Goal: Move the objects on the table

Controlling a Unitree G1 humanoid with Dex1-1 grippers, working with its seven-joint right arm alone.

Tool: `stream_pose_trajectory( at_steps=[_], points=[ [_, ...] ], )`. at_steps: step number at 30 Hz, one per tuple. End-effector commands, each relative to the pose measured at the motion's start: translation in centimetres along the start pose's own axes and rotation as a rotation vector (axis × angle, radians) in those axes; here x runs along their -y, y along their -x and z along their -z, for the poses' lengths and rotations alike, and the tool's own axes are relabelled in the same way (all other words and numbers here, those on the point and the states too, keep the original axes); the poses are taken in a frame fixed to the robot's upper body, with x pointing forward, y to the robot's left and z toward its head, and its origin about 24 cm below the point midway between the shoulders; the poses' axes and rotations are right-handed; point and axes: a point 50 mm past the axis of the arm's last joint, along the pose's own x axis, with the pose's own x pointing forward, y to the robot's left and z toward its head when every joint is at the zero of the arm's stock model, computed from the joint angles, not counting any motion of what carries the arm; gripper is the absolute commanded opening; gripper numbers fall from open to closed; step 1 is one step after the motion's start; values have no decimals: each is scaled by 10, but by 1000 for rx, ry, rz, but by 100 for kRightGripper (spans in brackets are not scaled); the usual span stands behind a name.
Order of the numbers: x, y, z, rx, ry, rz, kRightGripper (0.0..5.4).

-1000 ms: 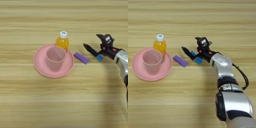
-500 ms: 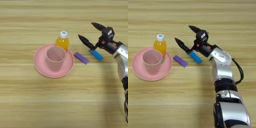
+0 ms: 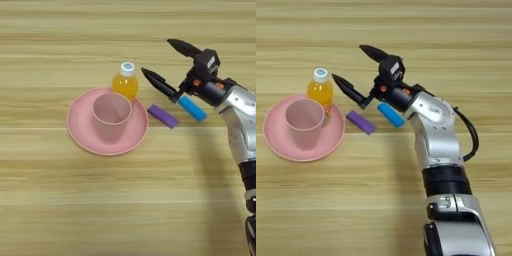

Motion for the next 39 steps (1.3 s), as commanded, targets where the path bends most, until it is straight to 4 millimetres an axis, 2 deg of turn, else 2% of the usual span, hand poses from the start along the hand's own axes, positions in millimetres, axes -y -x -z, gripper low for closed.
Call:
stream_pose_trajectory(
  at_steps=[1,9,28,39],
  points=[
    [1,-17,-28,94,61,-26,536],
    [-7,-32,-23,84,37,-50,536],
    [-10,-58,-1,-4,-1,-19,536],
    [-15,-64,4,-18,-17,-32,424]
  ],
)
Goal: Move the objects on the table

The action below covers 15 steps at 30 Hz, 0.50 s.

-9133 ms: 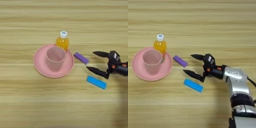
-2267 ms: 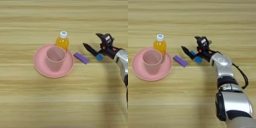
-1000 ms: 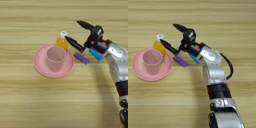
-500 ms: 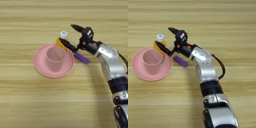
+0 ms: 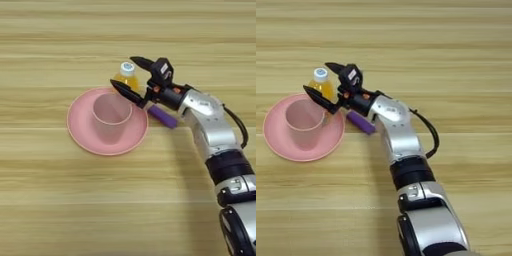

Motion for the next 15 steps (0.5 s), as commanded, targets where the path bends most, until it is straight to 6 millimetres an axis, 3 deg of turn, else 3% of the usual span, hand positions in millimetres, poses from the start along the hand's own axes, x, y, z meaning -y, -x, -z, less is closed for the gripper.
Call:
stream_pose_trajectory(
  at_steps=[1,15],
  points=[
    [12,-16,-38,101,108,14,413],
    [14,-18,-36,95,95,26,266]
  ],
)
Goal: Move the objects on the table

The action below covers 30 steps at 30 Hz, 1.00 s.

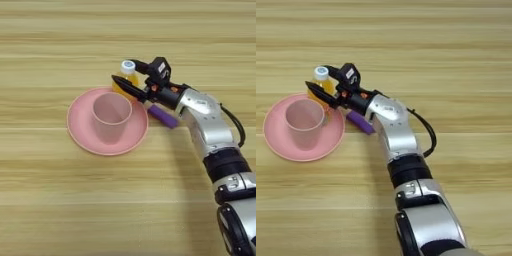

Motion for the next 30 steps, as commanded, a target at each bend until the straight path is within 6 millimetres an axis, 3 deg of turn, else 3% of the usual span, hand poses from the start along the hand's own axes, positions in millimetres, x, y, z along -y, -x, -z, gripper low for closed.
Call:
stream_pose_trajectory(
  at_steps=[1,9,19,30],
  points=[
    [13,-13,-36,94,104,19,256],
    [14,-14,-37,98,104,20,184],
    [13,-14,-42,118,110,11,181],
    [22,-3,-75,226,153,42,180]
  ],
)
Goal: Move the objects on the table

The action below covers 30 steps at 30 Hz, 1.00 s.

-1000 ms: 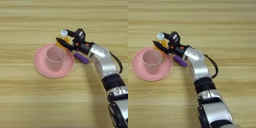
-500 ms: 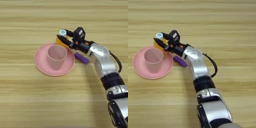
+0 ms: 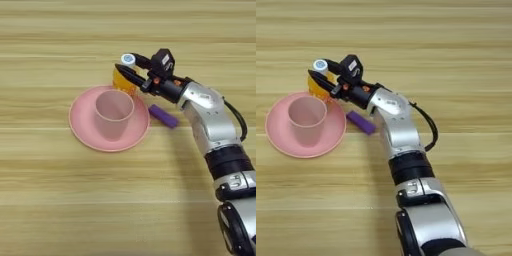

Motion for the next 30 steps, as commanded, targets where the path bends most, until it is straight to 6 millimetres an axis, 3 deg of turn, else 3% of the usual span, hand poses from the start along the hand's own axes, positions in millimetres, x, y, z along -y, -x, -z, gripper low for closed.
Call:
stream_pose_trajectory(
  at_steps=[1,12,30],
  points=[
    [21,-5,-54,160,134,46,180],
    [53,13,-71,184,177,181,180],
    [84,17,-32,30,118,326,180]
  ],
)
